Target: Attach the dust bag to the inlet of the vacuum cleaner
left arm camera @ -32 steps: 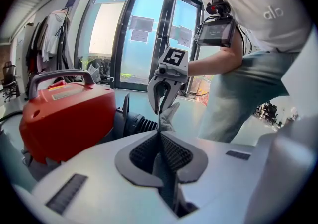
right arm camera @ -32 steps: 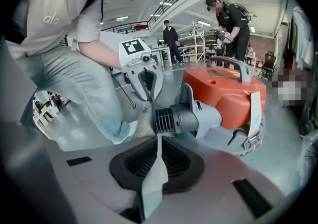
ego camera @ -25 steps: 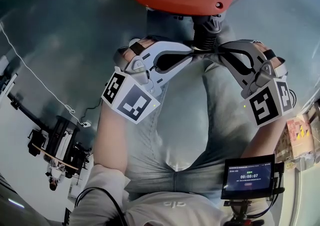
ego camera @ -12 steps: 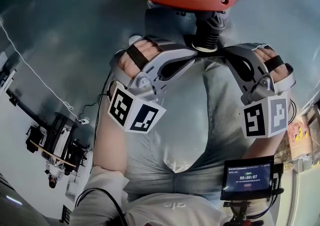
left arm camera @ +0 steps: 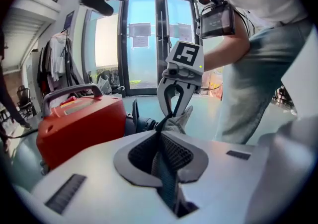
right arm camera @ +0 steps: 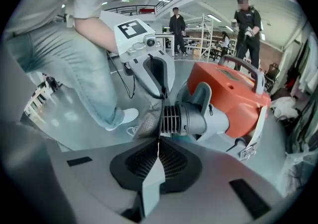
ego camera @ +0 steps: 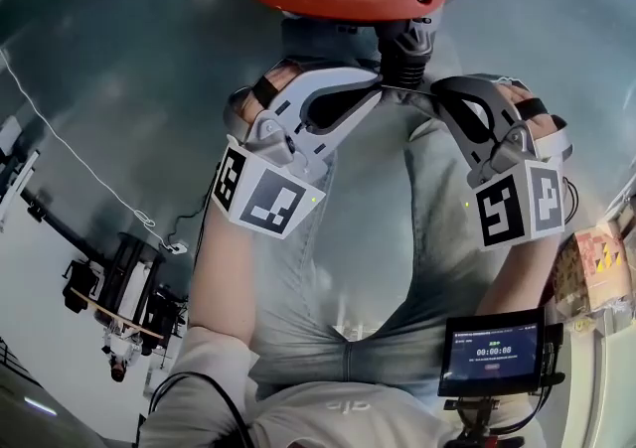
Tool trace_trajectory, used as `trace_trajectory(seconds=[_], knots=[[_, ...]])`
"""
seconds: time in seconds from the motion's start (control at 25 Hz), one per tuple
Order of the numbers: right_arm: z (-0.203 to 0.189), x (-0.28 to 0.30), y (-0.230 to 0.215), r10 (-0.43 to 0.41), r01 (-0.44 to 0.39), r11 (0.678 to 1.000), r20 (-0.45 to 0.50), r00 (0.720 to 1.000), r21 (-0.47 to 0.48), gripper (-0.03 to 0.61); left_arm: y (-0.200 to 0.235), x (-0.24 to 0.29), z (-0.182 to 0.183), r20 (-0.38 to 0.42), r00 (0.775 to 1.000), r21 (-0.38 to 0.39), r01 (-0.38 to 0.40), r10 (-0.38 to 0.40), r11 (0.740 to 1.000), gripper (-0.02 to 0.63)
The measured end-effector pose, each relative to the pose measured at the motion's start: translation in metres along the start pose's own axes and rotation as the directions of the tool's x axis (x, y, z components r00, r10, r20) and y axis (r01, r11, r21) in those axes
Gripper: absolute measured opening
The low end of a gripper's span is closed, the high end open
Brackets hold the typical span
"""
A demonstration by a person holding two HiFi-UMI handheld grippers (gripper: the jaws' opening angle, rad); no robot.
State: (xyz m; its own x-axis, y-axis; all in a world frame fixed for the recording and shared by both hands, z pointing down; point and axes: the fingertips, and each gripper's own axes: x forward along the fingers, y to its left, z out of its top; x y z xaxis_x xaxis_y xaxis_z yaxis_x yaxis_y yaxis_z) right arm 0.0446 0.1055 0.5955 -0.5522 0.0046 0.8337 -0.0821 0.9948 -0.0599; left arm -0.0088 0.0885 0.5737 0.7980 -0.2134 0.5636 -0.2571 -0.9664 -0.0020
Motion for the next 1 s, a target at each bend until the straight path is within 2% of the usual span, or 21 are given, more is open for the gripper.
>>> trace_trajectory(seconds=[0.08, 0.16, 0.32, 0.44, 0.56, 0.68, 0.84, 0.92, 1.0], knots=[[0.008, -0.010, -0.012, -0.056, 0.056, 0.998, 0.010, 0.998, -0.017, 0.011, -0.003, -0.002, -0.003, 0.017, 1.000, -0.060, 0.008, -0.007, 0.998, 0.025], [0.012, -0.015, -0.021, -0.073, 0.073, 0.997, 0.012, 0.997, 0.008, 0.011, -0.006, -0.003, -0.005, 0.002, 1.000, -0.069, -0.001, 0.001, 0.998, 0.017], [-0.001, -0.012, -0.018, -0.020, 0.018, 0.996, 0.025, 0.999, 0.092, 0.011, 0.001, -0.001, 0.009, -0.059, 0.996, 0.025, -0.072, 0.074, 0.997, 0.012], [-0.011, -0.005, -0.010, 0.014, -0.013, 0.993, -0.006, 1.000, 0.115, 0.011, 0.004, 0.003, 0.019, -0.080, 0.994, 0.077, -0.069, 0.075, 0.995, 0.012], [-0.017, 0.005, -0.005, 0.028, -0.025, 0.994, -0.033, 0.999, 0.110, 0.011, 0.009, 0.008, 0.019, -0.026, 0.998, 0.035, -0.050, 0.051, 0.998, 0.014], [-0.011, -0.004, -0.014, -0.027, 0.029, 0.996, -0.024, 0.999, 0.079, 0.011, 0.010, 0.005, 0.011, 0.047, 0.998, -0.052, -0.049, 0.051, 0.997, 0.014], [0.005, -0.018, -0.029, -0.103, 0.102, 0.992, 0.007, 0.995, 0.069, 0.009, 0.014, -0.001, -0.005, 0.038, 0.996, -0.144, -0.077, 0.083, 0.987, 0.014], [0.003, -0.020, -0.032, -0.099, 0.097, 0.990, 0.014, 0.995, 0.098, 0.009, 0.013, 0.000, -0.002, 0.022, 0.996, -0.137, -0.083, 0.087, 0.987, 0.014], [-0.004, -0.018, -0.030, -0.074, 0.069, 0.985, 0.030, 0.997, 0.157, 0.009, 0.013, 0.002, 0.009, -0.004, 0.995, -0.092, -0.095, 0.095, 0.991, 0.014]])
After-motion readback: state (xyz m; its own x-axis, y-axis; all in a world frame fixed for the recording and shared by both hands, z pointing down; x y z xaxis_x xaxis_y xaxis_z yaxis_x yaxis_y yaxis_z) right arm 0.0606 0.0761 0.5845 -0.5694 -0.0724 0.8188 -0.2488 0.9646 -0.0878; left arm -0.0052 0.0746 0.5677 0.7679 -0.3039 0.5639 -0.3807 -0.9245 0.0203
